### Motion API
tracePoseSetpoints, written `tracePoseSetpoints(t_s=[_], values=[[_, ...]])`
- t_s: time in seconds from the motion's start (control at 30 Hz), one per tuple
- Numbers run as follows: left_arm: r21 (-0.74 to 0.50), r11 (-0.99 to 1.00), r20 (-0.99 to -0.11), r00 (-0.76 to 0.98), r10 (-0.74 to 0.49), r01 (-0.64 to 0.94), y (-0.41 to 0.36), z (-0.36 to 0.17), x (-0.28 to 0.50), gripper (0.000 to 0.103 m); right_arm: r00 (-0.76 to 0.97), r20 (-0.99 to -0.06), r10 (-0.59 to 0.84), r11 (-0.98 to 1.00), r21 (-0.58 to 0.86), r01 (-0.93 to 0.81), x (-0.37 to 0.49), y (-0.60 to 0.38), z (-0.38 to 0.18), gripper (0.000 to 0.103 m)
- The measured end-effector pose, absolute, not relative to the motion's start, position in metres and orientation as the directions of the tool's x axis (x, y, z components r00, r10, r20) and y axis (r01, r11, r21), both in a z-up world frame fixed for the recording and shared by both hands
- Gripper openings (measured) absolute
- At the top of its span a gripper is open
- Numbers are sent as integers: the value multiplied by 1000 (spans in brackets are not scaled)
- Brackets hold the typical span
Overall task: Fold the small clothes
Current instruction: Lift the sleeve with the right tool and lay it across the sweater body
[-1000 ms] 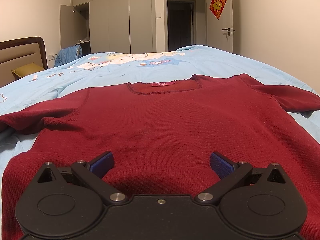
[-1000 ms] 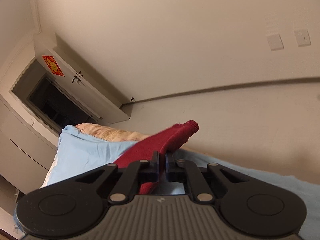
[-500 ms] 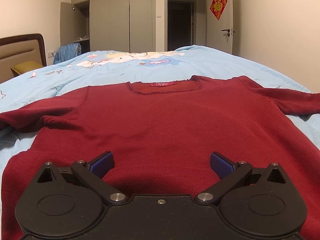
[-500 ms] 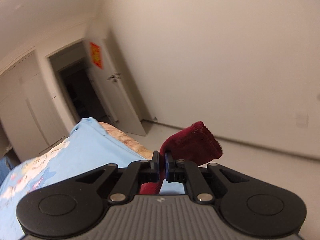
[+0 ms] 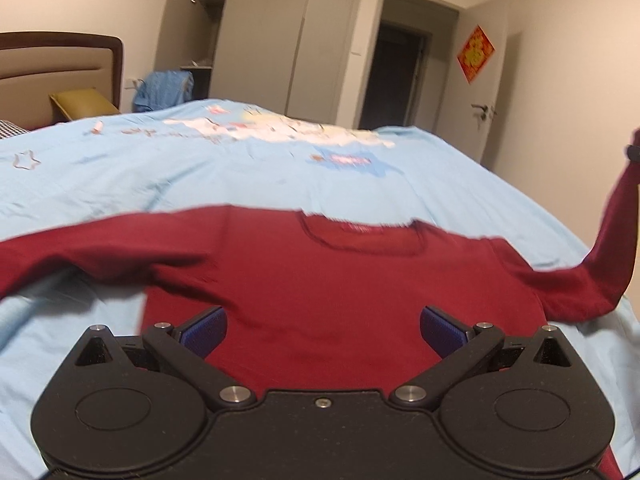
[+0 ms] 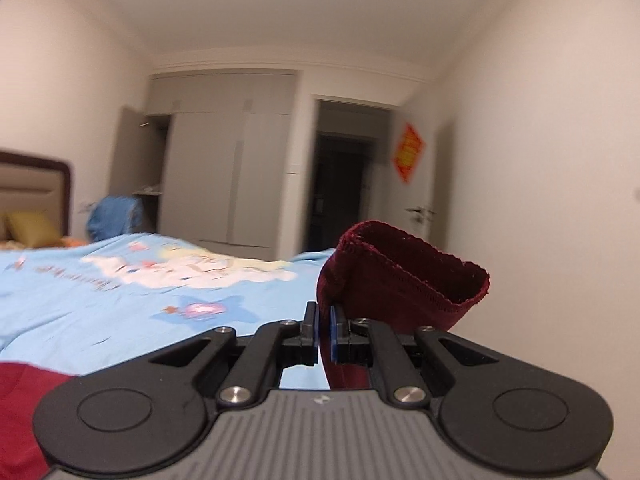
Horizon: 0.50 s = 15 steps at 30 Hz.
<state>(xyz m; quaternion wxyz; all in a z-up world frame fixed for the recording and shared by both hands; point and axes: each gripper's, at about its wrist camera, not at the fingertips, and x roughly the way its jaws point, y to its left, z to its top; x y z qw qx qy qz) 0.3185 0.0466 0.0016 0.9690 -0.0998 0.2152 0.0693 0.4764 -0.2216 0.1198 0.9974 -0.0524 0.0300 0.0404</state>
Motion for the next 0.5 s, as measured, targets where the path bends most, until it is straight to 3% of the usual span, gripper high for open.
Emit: tracePoseSetpoints(t_s=[0.27, 0.5], values=[[-216, 945, -407, 903, 141, -244, 86, 12, 298, 102, 962, -118, 247, 895, -353, -274, 473, -84, 107, 6], [-237, 918, -413, 889, 200, -317, 118, 9, 283, 102, 891, -285, 353, 712, -536, -453, 450, 1, 54, 6]])
